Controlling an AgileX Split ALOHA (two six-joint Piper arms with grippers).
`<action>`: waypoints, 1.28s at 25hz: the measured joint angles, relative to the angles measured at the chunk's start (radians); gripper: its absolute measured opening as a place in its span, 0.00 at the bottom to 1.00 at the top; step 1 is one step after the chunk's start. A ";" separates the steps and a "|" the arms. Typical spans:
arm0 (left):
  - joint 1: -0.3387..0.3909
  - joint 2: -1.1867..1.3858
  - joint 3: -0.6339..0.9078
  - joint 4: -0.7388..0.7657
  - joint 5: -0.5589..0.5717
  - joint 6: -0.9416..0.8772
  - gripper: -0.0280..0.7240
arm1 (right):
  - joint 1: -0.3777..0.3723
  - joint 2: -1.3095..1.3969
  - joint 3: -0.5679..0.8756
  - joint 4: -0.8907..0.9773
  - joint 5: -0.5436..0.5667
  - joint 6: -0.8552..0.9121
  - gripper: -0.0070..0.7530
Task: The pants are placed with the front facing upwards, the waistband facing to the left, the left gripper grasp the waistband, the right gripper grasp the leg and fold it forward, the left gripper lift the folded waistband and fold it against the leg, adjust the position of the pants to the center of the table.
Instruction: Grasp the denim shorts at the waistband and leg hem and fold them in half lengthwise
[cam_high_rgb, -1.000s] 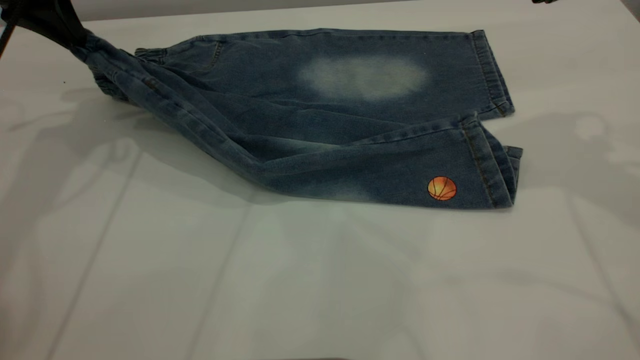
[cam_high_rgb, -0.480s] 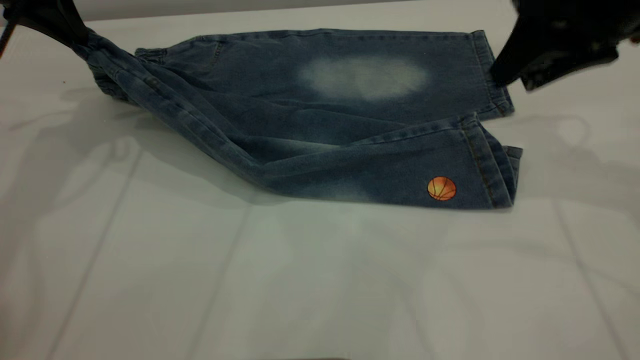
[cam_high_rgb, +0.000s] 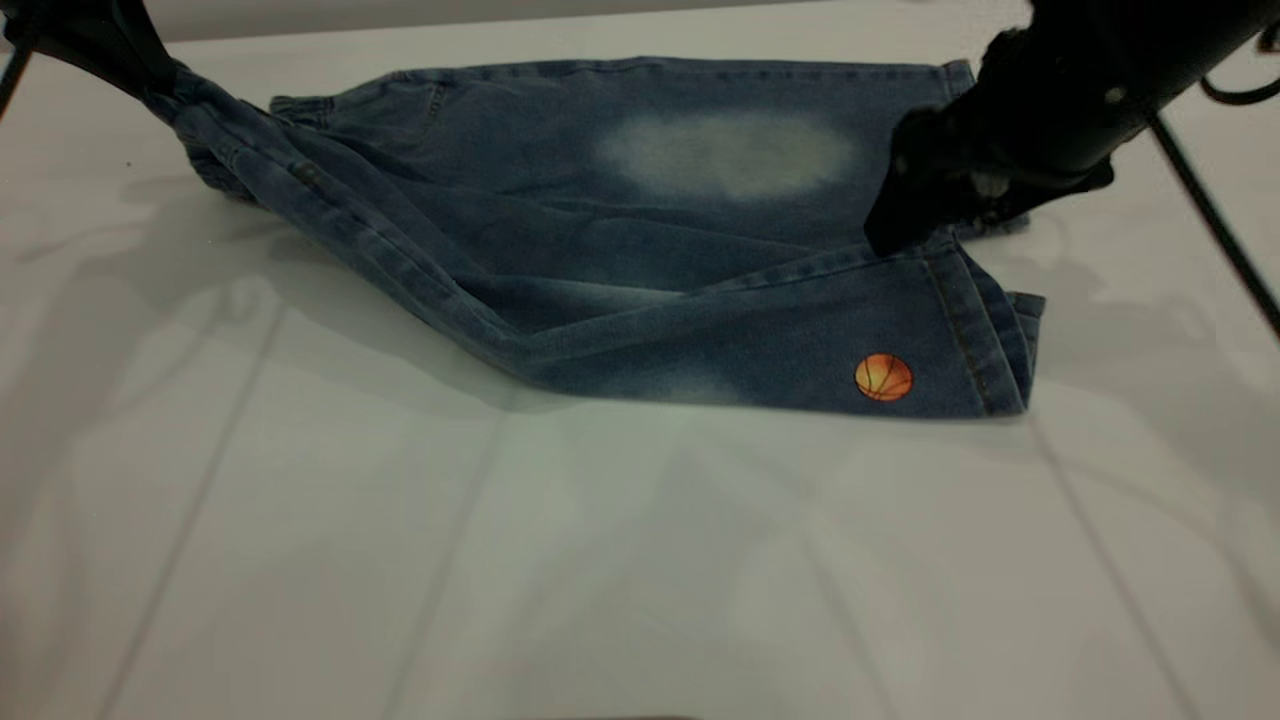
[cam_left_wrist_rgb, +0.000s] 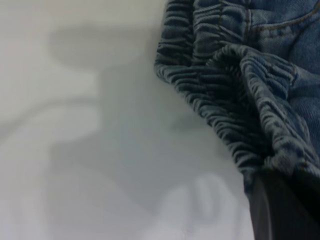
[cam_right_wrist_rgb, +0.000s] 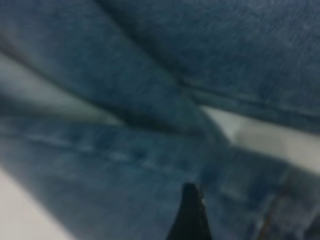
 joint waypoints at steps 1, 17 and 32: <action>0.000 0.000 0.000 0.000 0.001 0.000 0.09 | 0.000 0.015 -0.009 0.003 -0.009 -0.002 0.68; 0.000 0.000 0.000 0.000 -0.001 0.000 0.09 | 0.000 0.059 -0.039 0.017 0.082 -0.030 0.04; 0.000 0.000 0.000 0.000 -0.105 0.000 0.09 | -0.011 -0.047 -0.218 -0.062 0.209 0.016 0.04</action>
